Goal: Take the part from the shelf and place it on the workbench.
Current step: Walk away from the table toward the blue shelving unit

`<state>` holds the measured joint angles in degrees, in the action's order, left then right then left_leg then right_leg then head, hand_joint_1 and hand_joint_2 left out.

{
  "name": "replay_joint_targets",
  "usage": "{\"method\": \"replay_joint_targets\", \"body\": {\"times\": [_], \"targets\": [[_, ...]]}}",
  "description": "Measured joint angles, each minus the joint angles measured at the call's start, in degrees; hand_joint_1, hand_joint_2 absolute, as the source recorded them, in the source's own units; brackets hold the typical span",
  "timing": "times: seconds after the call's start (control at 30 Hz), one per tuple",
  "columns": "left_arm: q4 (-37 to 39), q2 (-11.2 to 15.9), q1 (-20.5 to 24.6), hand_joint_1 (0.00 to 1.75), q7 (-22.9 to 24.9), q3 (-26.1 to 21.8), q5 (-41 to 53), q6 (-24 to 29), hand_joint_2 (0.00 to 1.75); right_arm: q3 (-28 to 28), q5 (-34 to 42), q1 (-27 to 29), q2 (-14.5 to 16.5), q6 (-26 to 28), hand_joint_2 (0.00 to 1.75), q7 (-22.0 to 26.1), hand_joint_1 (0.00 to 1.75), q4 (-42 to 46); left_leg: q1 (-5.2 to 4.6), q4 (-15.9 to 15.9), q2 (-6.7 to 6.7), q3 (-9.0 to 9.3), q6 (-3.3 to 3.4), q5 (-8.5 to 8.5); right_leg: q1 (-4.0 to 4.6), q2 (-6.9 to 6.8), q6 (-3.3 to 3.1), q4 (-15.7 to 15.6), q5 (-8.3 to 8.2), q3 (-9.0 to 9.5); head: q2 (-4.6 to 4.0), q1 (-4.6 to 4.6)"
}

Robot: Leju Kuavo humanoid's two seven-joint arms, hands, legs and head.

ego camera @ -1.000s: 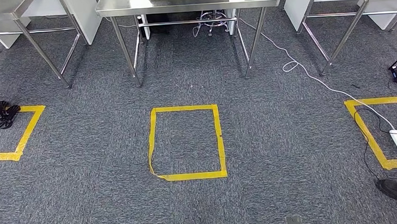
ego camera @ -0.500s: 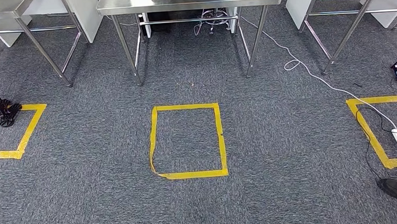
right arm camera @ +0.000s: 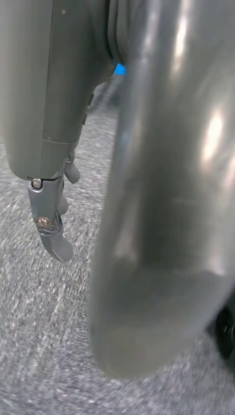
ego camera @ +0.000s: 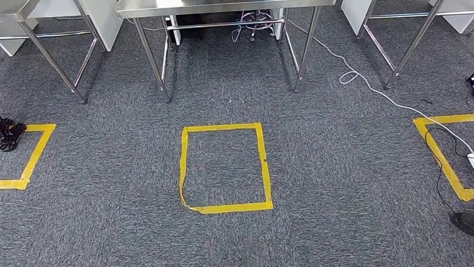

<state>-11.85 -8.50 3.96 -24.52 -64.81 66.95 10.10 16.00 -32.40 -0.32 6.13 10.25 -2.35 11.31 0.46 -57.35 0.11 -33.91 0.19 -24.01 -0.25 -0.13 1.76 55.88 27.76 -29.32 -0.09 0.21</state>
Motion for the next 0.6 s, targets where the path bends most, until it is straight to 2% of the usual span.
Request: {"method": "replay_joint_targets", "body": {"times": [0.27,0.33,0.4,0.47,0.53,0.57,0.6], "targets": [[0.0,0.2,0.01,0.0,0.02,0.0,0.12,0.99,0.0,-3.74,-2.77,-0.06,0.15,0.79,0.0,-0.11,0.0,-0.11,-0.33,-0.46,-0.04,-0.3,0.4,-0.22,-0.36,0.0,0.26,-0.07,-0.13,0.13,0.0,-0.01],[0.0,0.21,0.02,0.0,0.01,0.0,0.11,1.34,0.0,-3.85,-2.73,-0.08,0.17,0.79,0.0,-0.13,0.0,-0.12,-0.44,-0.32,-0.04,-0.36,0.67,-0.15,-0.42,0.02,0.5,-0.18,-0.25,0.09,0.0,-0.02],[0.0,0.13,0.06,0.0,-0.05,0.0,0.11,1.69,0.0,-3.85,-2.72,-0.08,0.1,0.8,0.0,-0.22,0.0,-0.13,-0.06,0.45,0.23,-0.13,1.13,0.3,-0.42,0.05,0.7,0.72,0.35,-0.36,0.0,0.03],[0.0,0.04,0.15,0.0,-0.23,0.0,0.1,1.96,0.0,-3.85,-2.76,-0.07,0.01,0.83,0.0,-0.35,0.0,-0.14,0.41,1.1,0.63,-0.09,1.54,0.77,-0.51,0.08,0.59,5.54,2.98,-2.66,0.0,0.24],[0.0,-0.03,0.21,0.0,-0.44,-0.01,0.1,2.17,0.0,-3.85,-2.85,-0.05,-0.04,0.85,0.0,-0.4,0.0,-0.17,0.5,1.15,0.97,-0.46,1.56,0.96,-0.82,0.09,0.64,12.86,6.2,-6.31,0.0,0.38],[0.0,-0.09,0.21,0.0,-0.5,-0.01,0.1,2.28,0.0,-3.85,-2.94,-0.01,-0.09,0.92,0.0,-0.42,0.0,-0.2,0.57,1.14,1.16,-0.64,1.42,1.05,-1.08,0.08,0.99,15.2,6.94,-7.44,0.0,0.37],[0.0,-0.14,0.21,0.0,-0.53,-0.02,0.1,2.41,0.0,-3.85,-3.03,0.04,-0.14,1.01,0.0,-0.43,0.0,-0.23,0.71,1.12,1.36,-0.82,1.22,1.18,-1.35,0.06,1.6,15.5,6.8,-7.5,0.0,0.38]]}}
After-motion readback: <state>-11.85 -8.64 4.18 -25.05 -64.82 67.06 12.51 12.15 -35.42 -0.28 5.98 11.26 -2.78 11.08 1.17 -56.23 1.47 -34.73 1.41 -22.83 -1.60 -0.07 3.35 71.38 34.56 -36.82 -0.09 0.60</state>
